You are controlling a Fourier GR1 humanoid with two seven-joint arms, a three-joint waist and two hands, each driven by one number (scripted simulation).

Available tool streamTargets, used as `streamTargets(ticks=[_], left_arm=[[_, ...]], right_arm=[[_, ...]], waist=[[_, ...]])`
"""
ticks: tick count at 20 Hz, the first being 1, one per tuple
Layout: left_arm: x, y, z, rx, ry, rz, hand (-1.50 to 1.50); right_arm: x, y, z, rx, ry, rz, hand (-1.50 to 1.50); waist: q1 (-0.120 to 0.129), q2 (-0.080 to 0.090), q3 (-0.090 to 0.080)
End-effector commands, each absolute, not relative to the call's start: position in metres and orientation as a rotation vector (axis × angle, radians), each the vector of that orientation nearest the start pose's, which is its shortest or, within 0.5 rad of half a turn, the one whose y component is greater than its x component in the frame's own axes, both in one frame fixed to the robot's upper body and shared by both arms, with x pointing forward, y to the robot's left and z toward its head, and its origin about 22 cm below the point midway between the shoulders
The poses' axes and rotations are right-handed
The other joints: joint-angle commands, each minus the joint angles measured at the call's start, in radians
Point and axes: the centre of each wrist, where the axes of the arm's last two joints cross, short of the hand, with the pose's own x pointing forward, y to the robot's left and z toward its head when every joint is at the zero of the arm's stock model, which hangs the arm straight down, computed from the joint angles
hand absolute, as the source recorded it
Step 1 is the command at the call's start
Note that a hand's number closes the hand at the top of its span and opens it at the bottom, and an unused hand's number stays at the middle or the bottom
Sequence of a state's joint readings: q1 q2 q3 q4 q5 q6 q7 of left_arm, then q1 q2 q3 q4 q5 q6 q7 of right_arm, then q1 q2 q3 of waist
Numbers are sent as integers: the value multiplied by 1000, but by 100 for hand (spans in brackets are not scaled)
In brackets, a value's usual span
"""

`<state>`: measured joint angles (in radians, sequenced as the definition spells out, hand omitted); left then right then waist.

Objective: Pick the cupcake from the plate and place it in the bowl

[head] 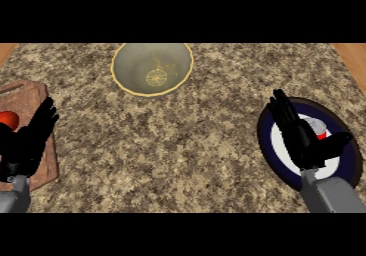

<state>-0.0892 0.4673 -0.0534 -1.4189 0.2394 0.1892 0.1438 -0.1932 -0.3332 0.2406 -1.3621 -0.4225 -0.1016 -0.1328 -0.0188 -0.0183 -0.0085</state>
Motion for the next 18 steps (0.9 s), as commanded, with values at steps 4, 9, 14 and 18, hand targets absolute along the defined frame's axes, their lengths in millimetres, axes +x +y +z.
streamTargets(ticks=[4, 9, 14, 18], left_arm=[[281, 304, 64, 92, -1620, 30, 0], [280, 290, 73, -44, -1696, 41, 0], [272, 290, 61, -98, -1697, 74, 0], [284, 294, 58, -93, -1690, 55, 0]], right_arm=[[314, -323, 66, -65, -1562, -127, -150], [281, -416, 41, -764, -1224, -123, -150], [299, -423, 41, -887, -1326, -102, -150], [324, -440, 103, -982, -1208, 89, -150]], waist=[[16, 16, 7], [22, 26, 2], [35, 21, 9], [40, 25, 7]])
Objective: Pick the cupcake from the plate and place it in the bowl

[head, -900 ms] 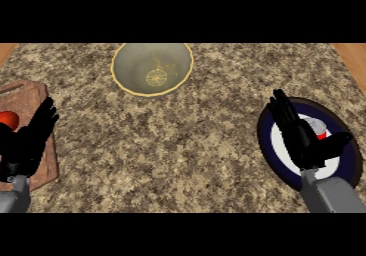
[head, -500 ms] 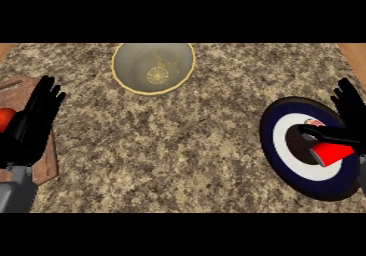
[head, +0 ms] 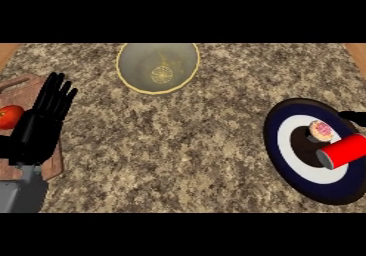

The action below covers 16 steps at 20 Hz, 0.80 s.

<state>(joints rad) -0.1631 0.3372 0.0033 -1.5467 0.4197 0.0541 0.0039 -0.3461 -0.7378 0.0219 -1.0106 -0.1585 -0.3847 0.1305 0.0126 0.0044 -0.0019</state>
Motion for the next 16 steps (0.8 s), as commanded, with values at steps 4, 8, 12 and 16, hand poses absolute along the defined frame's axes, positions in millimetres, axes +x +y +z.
streamTargets(ticks=[4, 8, 12, 16], left_arm=[[279, 294, 70, -117, -1705, 42, 0], [278, 279, 60, -134, -1693, -6, 0], [286, 278, 63, -146, -1687, 14, 0], [280, 292, 55, -103, -1698, 42, 0]], right_arm=[[319, -465, 135, -883, -912, 323, -150], [322, -458, 138, -705, -625, 610, -150], [347, -439, 171, -538, -488, 749, -150], [382, -407, 201, -476, -457, 775, -150]], waist=[[32, 0, -1], [55, 7, -5], [49, 7, -3], [28, 1, 0]])
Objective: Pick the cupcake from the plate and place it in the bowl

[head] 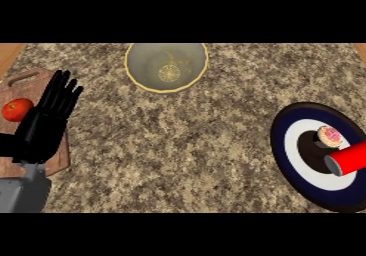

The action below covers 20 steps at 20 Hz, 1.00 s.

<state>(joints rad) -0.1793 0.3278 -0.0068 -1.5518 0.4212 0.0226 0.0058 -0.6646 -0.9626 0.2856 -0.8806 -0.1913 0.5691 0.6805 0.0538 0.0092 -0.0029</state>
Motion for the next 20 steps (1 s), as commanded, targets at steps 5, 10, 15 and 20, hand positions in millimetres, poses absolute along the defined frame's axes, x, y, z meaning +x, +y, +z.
streamTargets(ticks=[5, 10, 15, 20], left_arm=[[277, 307, 73, -118, -1690, 62, 0], [273, 298, 63, -81, -1689, 63, 0], [285, 302, 63, -79, -1675, 66, 0], [269, 286, 60, -97, -1697, 71, 0]], right_arm=[[404, -389, 195, -472, -443, 730, -150], [402, -394, 177, -418, -427, 737, -150], [390, -371, 161, -431, -448, 732, -150], [367, -357, 141, -552, -535, 726, -150]], waist=[[-34, -6, 3], [-43, -7, 3], [-56, -10, 2], [-58, -13, 3]])
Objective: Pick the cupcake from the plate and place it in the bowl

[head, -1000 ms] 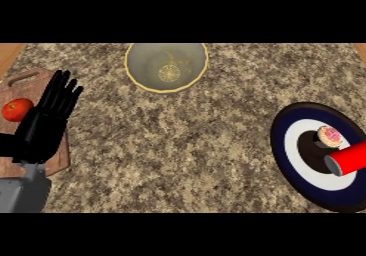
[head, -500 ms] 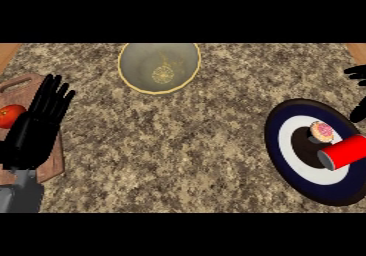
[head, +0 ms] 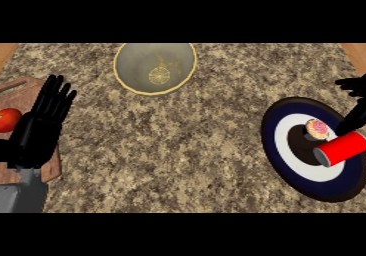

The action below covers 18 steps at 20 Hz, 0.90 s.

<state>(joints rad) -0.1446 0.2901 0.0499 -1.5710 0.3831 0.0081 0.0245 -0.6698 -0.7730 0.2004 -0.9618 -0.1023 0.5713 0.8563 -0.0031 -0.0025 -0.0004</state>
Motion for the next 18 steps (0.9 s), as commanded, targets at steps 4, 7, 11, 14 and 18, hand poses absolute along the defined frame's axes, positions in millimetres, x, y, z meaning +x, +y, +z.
streamTargets(ticks=[4, 7, 11, 14, 18], left_arm=[[264, 306, 46, -89, -1697, 68, 0], [265, 296, 57, -85, -1694, 69, 0], [282, 296, 57, -92, -1694, 66, 0], [270, 281, 53, -79, -1700, 93, 0], [285, 283, 66, -95, -1688, 51, 0]], right_arm=[[357, -358, 135, -565, -544, 729, -150], [358, -356, 115, -559, -561, 728, -150], [342, -360, 92, -566, -543, 746, -150], [358, -363, 113, -555, -523, 746, -150], [360, -347, 96, -546, -487, 784, -150]], waist=[[1, 0, 0], [6, 2, 0], [2, 2, 0], [6, 3, 0], [4, 3, 0]])
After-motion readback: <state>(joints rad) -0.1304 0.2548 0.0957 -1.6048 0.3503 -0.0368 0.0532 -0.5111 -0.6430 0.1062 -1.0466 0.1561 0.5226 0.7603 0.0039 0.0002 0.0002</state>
